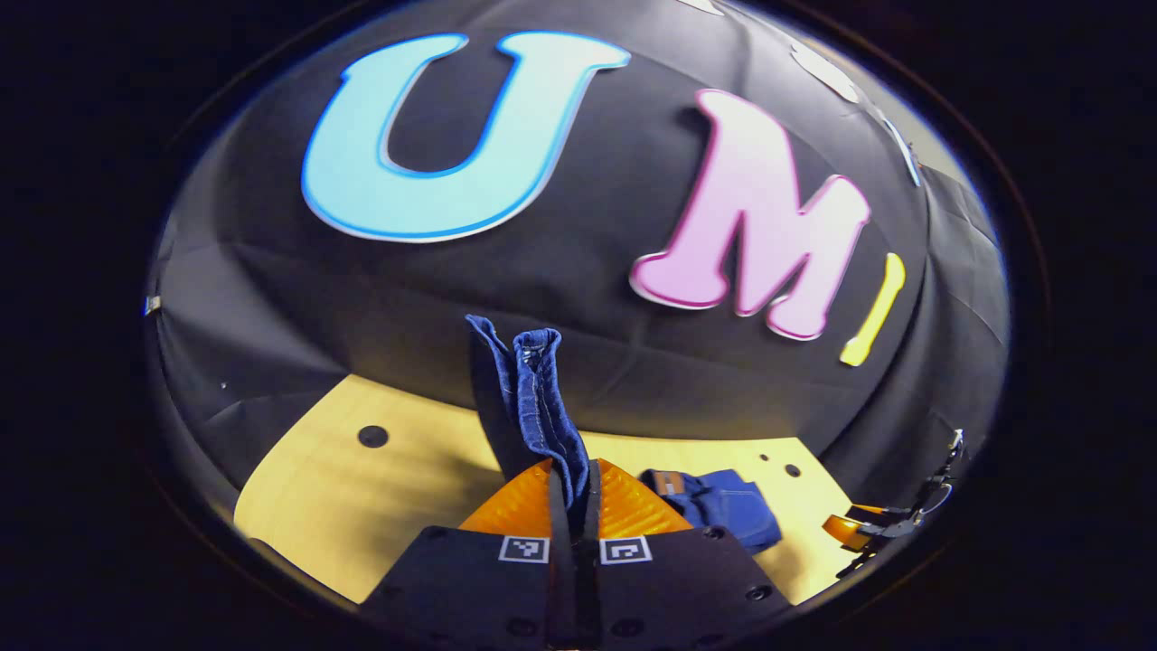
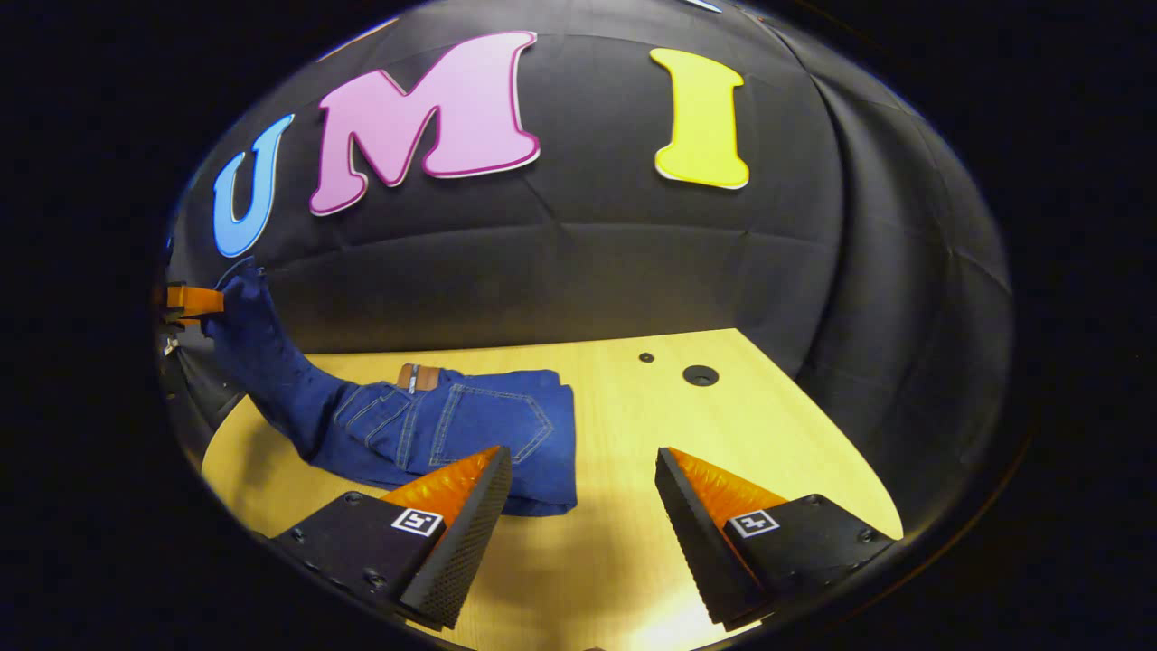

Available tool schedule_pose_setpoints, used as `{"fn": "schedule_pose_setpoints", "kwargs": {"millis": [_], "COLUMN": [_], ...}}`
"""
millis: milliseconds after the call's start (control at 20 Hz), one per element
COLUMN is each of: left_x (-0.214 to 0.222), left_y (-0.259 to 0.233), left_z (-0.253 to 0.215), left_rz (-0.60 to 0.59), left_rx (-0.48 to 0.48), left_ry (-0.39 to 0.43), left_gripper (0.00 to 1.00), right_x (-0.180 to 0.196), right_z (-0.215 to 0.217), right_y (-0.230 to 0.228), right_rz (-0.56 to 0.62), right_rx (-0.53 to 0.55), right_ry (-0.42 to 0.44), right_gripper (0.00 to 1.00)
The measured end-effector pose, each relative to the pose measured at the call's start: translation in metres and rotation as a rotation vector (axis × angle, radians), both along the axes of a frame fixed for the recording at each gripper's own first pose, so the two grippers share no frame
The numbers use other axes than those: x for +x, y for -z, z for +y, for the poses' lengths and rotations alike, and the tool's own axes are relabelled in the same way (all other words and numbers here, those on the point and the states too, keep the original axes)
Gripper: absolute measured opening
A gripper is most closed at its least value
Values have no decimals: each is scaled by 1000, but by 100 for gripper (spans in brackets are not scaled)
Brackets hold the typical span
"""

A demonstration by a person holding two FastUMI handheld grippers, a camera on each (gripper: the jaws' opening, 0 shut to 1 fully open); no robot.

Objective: Grasp the waist and the cuffs of the jeans and fold them to make the two legs overlap; first hold the waist and fold one-third of the jeans toward the cuffs, then hold the cuffs and fold the remaining one-third in the same direction to finish folding.

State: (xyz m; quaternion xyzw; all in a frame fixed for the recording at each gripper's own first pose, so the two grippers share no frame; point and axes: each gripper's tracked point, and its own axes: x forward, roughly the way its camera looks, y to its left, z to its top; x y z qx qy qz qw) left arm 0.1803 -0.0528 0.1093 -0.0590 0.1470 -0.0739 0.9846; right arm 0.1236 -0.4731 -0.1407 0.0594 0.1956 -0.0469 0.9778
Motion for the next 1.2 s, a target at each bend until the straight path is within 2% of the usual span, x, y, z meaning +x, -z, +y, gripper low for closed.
{"fn": "schedule_pose_setpoints", "kwargs": {"millis": [150, 400, 600, 750, 850, 900, 950, 1050, 1100, 1150, 1200], "left_x": [-2, 26, 51, 67, 55, 50, 43, 25, 12, 2, -13], "left_y": [-4, 12, 77, 144, 165, 166, 161, 145, 132, 120, 104], "left_z": [-66, -190, -282, -299, -298, -304, -306, -300, -293, -284, -272], "left_rz": [25, 45, 149, 260, 306, 302, 294, 253, 225, 196, 157], "left_rx": [23, 77, 71, 143, 191, 173, 159, 152, 154, 158, 162], "left_ry": [72, 218, 313, 311, 290, 303, 308, 318, 321, 320, 313], "left_gripper": [6, 6, 6, 7, 17, 26, 30, 67, 96, 100, 99], "right_x": [-10, -37, -67, -88, -98, -103, -109, -121, -127, -134, -142], "right_z": [-30, -82, -112, -125, -125, -125, -125, -118, -114, -111, -104], "right_y": [-14, -28, -28, -26, -27, -27, -30, -39, -46, -52, -58], "right_rz": [-14, -29, -18, -14, -14, -11, -15, -24, -29, -35, -40], "right_rx": [6, 22, 44, 67, 77, 65, 54, 62, 69, 73, 72], "right_ry": [52, 154, 214, 251, 245, 240, 236, 229, 227, 225, 220], "right_gripper": [98, 99, 98, 98, 98, 98, 98, 98, 99, 99, 99]}}
